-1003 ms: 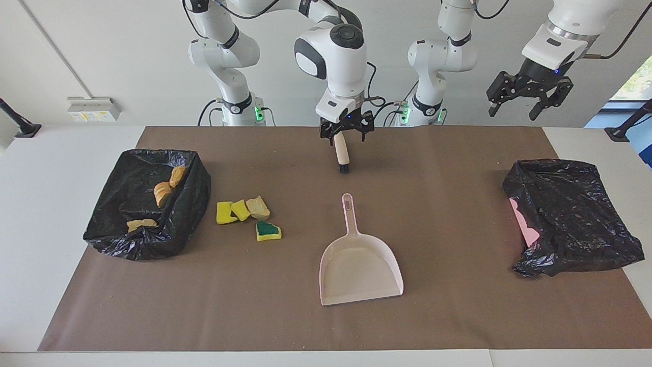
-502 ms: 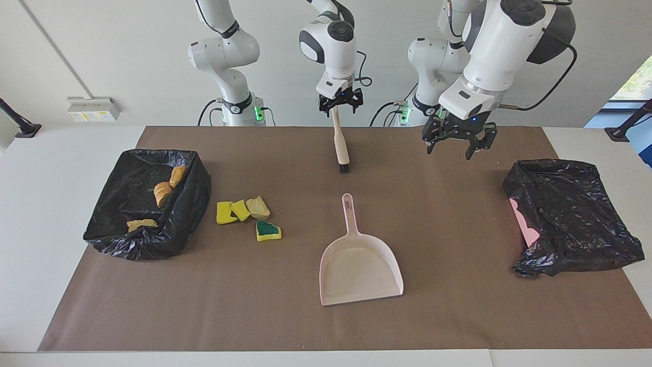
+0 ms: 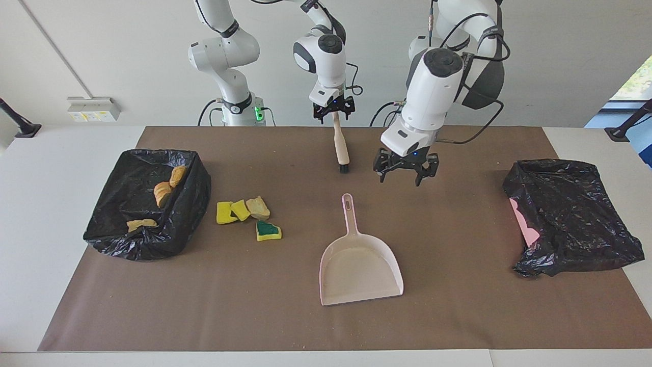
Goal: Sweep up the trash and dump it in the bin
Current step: 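Reach the left gripper to the dustpan handle and grasp it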
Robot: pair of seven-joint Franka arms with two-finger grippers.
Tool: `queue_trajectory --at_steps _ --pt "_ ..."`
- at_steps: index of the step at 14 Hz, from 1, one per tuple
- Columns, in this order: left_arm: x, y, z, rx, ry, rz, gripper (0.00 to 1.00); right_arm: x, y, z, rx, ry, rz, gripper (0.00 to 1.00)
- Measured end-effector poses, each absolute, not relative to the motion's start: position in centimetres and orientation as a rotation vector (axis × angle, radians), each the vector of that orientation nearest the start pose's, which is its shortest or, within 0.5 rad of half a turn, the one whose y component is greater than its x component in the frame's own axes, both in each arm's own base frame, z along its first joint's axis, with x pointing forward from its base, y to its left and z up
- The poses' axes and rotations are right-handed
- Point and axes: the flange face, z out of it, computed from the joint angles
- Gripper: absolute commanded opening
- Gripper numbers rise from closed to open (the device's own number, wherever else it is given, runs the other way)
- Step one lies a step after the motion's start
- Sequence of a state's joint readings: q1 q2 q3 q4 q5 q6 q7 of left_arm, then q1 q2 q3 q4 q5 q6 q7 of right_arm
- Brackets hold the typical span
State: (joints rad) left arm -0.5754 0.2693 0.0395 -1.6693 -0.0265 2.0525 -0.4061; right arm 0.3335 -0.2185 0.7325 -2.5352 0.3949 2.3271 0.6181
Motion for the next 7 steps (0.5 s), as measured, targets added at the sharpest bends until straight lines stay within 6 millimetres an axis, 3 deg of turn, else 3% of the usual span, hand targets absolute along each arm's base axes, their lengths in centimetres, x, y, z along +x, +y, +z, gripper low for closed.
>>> queue_trajectory --at_steps 1,2,3,7 --pt "55.8 -34.7 44.3 -3.197 0.197 -0.156 1.0 21.0 38.7 32.8 -3.05 -0.243 0.177 0.43" --pt "55.9 -35.5 43.3 -3.2 0.198 -0.167 1.0 20.9 38.7 32.8 -3.048 -0.243 0.179 0.13" --pt "56.1 -36.1 42.3 -3.204 0.187 -0.18 1.0 20.9 38.8 32.8 -3.047 -0.241 0.181 0.0" --pt "56.7 -36.7 40.6 -3.224 0.079 -0.22 1.0 21.0 38.8 32.9 -3.045 -0.208 0.185 0.0"
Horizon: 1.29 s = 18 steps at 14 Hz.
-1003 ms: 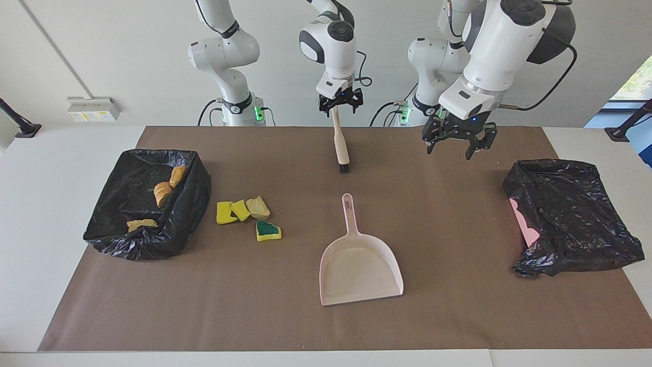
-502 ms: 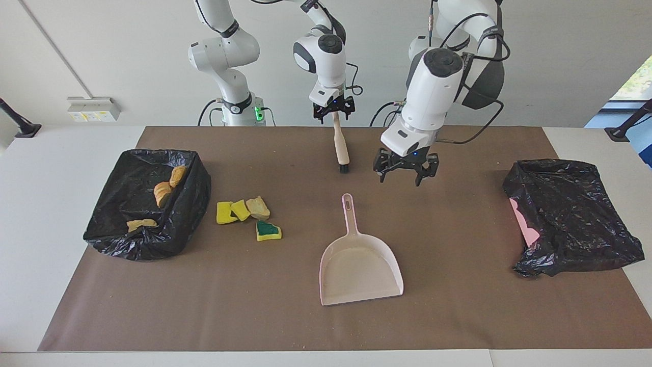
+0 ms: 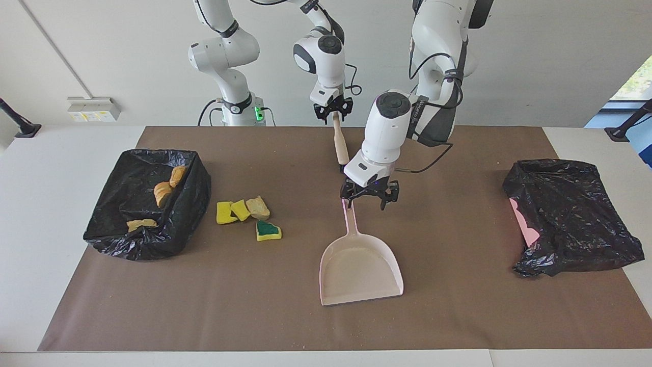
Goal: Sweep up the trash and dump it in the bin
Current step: 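Reach the left gripper to the dustpan handle and grasp it, then place the dustpan by the sponges while the right gripper grasps the brush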
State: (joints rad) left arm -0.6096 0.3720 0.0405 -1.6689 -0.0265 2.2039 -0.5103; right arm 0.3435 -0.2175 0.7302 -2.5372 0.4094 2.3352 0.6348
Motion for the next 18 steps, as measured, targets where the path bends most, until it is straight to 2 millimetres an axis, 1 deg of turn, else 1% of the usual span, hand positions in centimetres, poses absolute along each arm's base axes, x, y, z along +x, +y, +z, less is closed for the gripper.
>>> queue_trajectory --at_steps 2,4,5,6,7,8,9,10,12,14,15,17,18 --pt "56.5 -37.7 39.5 -3.23 0.031 -0.223 1.0 21.4 39.0 33.4 -3.035 -0.197 0.175 0.0" --pt "56.3 -39.2 37.1 -3.238 -0.015 -0.232 1.0 22.7 39.3 34.6 -3.014 -0.166 0.151 0.0" --pt "56.3 -39.5 36.2 -3.237 -0.031 -0.229 1.0 23.5 39.2 35.3 -3.01 -0.15 0.148 0.0" --pt "56.4 -39.6 35.6 -3.237 -0.041 -0.228 0.9 24.6 38.9 36.2 -3.011 -0.14 0.145 0.0" --pt "56.5 -39.6 35.5 -3.236 -0.049 -0.228 0.72 25.6 38.0 37.0 -3.021 -0.147 0.153 0.0" --pt "56.6 -39.5 35.6 -3.236 -0.054 -0.231 0.56 26.6 36.7 37.8 -3.04 -0.165 0.173 0.0" --pt "56.7 -39.5 35.7 -3.237 -0.06 -0.235 0.46 27.6 35.0 38.5 -3.06 -0.194 0.201 0.0" --pt "56.7 -39.5 35.9 -3.239 -0.078 -0.24 0.43 28.6 32.8 39.2 -3.081 -0.228 0.237 0.0" --pt "56.8 -39.5 35.9 -3.24 -0.098 -0.24 0.42 30.2 29.2 40.1 -3.104 -0.253 0.281 0.0" --pt "56.7 -39.6 35.9 -3.24 -0.102 -0.239 0.43 32.6 25.1 41.0 -3.11 -0.223 0.271 0.0" --pt "56.7 -39.6 35.9 -3.24 -0.104 -0.238 0.44 34.2 22.7 41.3 -3.114 -0.189 0.249 0.0" --pt "56.7 -39.5 35.8 -3.239 -0.105 -0.235 0.45 37.5 17.3 41.6 -3.144 -0.111 0.18 0.0" --pt "56.7 -39.5 35.8 -3.239 -0.105 -0.234 0.45 39.0 14.8 41.5 -3.166 -0.109 0.148 0.0"
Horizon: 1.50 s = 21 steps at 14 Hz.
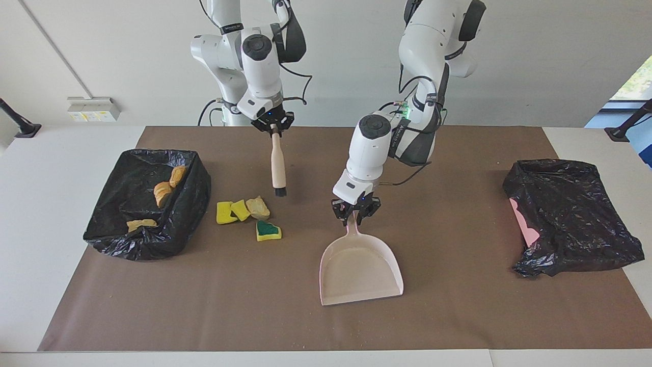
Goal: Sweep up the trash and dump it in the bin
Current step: 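Place the dustpan by the sponges while the right gripper grasps the brush, then sweep the sponge scraps toward the dustpan with the right gripper's brush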
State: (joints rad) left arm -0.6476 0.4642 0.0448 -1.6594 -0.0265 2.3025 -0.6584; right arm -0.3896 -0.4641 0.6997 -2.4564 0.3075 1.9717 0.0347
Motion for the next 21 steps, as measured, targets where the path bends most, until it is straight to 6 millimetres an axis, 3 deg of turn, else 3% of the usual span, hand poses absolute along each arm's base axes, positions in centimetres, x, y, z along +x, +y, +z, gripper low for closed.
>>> queue_trajectory --at_steps 2,4,6,9,13,14,17,19,21 --pt "56.6 -39.5 35.7 -3.237 -0.105 -0.23 0.4 41.2 10.5 40.5 -3.23 -0.139 0.13 0.0" --pt "56.6 -39.5 35.6 -3.236 -0.104 -0.227 0.28 42.5 7.5 39.3 -3.26 -0.124 0.146 0.0" --pt "56.6 -39.5 35.6 -3.236 -0.099 -0.227 0.14 43.4 5.9 38.0 -3.301 -0.176 0.177 0.0" --pt "56.6 -39.3 35.7 -3.223 -0.02 -0.208 0.05 44.4 5.0 35.4 -3.343 -0.333 0.237 0.0" --pt "56.0 -37.2 37.9 -3.139 0.371 -0.066 0.04 45.6 6.0 35.1 -3.255 -0.283 0.284 0.0" --pt "55.6 -36.4 39.0 -3.106 0.498 -0.012 0.04 45.6 7.0 35.2 -3.201 -0.244 0.295 0.0" --pt "54.4 -34.4 41.4 -2.995 0.87 0.132 0.0 44.9 12.9 36.1 -3.092 -0.256 0.311 0.0" --pt "54.4 -32.8 41.4 -2.891 1.161 0.224 0.0 45.1 14.7 37.4 -3.085 -0.206 0.306 0.0" --pt "54.7 -31.2 40.8 -2.804 1.373 0.289 0.0 46.3 14.2 40.3 -3.079 -0.171 0.318 0.0"
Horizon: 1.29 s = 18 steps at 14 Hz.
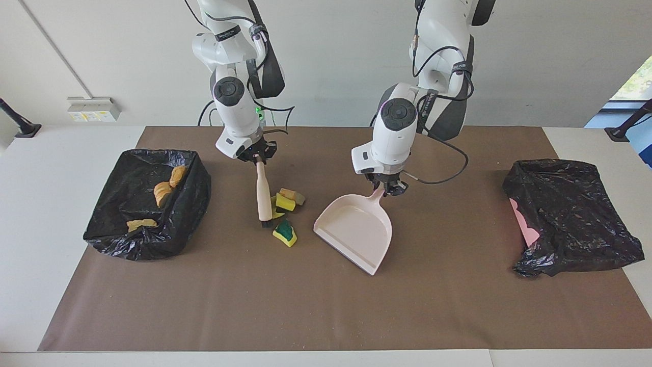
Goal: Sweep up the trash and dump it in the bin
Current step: 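Sweep the sponge scraps toward the dustpan with the right gripper's brush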
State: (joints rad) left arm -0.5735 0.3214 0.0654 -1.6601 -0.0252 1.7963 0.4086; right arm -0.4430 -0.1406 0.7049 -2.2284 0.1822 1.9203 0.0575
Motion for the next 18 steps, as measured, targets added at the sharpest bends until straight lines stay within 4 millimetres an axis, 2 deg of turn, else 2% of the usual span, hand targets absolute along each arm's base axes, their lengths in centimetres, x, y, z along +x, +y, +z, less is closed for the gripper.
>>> queue_trajectory --at_steps 2,3,5,6,8,10,12,18 --pt "55.2 -29.9 40.5 -2.728 1.536 0.311 0.0 48.0 11.1 43.3 -3.098 -0.114 0.319 0.0" --pt "55.2 -29.6 40.4 -2.676 1.617 0.317 0.0 48.4 9.3 43.7 -3.122 -0.096 0.322 0.0" --pt "54.7 -29.4 40.0 -2.58 1.737 0.326 0.0 48.3 7.1 42.9 -3.171 -0.086 0.345 0.0" --pt "54.1 -29.5 39.6 -2.55 1.769 0.307 0.0 48.1 7.0 42.0 -3.186 -0.1 0.346 0.0" --pt "52.4 -30.4 38.6 -2.499 1.822 0.249 0.0 47.4 8.4 40.0 -3.185 -0.159 0.358 0.0" --pt "50.8 -31.3 37.8 -2.466 1.861 0.197 0.0 46.6 11.9 38.1 -3.17 -0.258 0.39 0.0" --pt "50.2 -31.8 37.4 -2.448 1.882 0.172 0.0 45.8 14.8 37.1 -3.156 -0.287 0.409 0.0" --pt "48.5 -32.1 36.0 -2.428 1.91 0.19 0.0 44.8 18.5 37.0 -2.914 -0.118 0.465 0.0"
